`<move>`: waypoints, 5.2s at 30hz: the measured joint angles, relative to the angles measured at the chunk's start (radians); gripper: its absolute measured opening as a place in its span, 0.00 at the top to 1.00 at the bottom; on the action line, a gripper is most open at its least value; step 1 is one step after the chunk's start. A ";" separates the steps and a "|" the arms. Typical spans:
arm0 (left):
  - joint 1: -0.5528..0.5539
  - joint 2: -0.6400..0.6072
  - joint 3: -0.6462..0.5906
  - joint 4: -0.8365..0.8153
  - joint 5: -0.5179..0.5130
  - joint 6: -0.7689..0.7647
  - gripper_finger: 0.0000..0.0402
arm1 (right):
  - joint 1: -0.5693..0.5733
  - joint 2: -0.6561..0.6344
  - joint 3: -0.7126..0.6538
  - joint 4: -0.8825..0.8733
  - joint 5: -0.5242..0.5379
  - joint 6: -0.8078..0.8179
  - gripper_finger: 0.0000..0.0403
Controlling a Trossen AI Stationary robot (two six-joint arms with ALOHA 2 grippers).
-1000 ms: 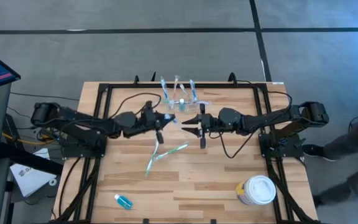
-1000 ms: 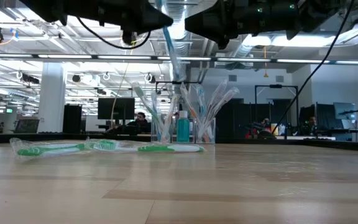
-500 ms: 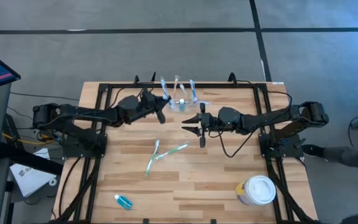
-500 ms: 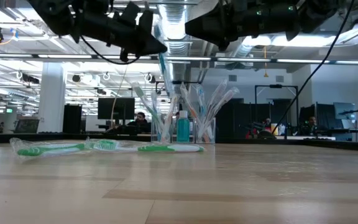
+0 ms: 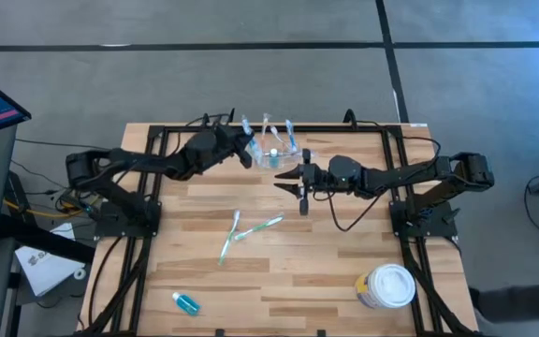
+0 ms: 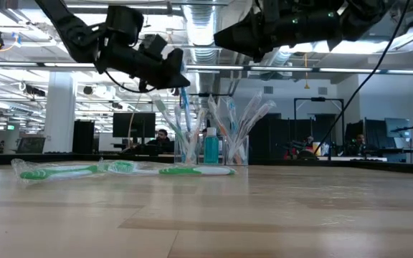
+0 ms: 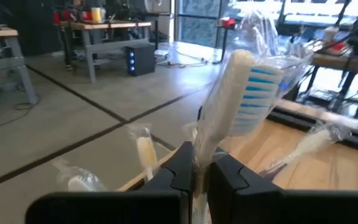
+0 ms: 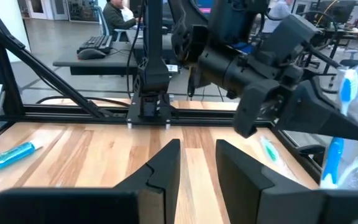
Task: Pick & Place toothbrushing station
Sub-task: Put the blue toothbrush into the transparent organizer, then put the green toothbrush into the transparent organizer
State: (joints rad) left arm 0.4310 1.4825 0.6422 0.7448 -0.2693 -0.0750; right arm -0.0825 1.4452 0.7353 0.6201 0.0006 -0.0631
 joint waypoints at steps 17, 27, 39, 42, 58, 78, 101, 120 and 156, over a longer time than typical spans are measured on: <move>0.041 0.087 0.000 0.022 0.072 -0.021 0.98 | -0.021 0.000 0.000 -0.010 0.000 -0.042 0.77; 0.041 0.170 0.022 0.026 0.086 -0.043 0.98 | -0.021 0.000 0.000 -0.011 0.000 -0.042 0.77; 0.041 0.189 0.038 0.019 0.093 -0.043 0.98 | -0.021 0.000 0.000 -0.015 0.000 -0.042 0.77; 0.041 0.189 0.039 0.004 0.093 -0.043 0.98 | -0.021 0.000 0.000 -0.015 0.000 -0.042 0.77; 0.043 0.189 0.039 -0.027 0.092 -0.065 0.97 | -0.021 0.000 0.000 -0.019 0.000 -0.042 0.77; 0.041 0.189 0.039 0.003 0.091 -0.063 0.86 | -0.025 0.000 0.000 -0.040 0.000 -0.042 0.77; 0.041 0.189 0.039 0.031 0.102 -0.063 0.71 | -0.025 0.000 0.000 -0.059 0.000 -0.043 0.77; 0.036 0.022 0.038 0.002 0.100 -0.035 0.54 | -0.025 0.000 0.000 -0.075 0.000 -0.042 0.77; -0.442 -0.272 0.035 -0.612 0.101 -0.173 0.56 | -0.023 0.000 0.000 -0.092 0.000 -0.015 0.77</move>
State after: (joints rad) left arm -0.0113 1.2110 0.6769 0.1329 -0.1688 -0.2485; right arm -0.1051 1.4456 0.7349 0.5279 0.0002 -0.0781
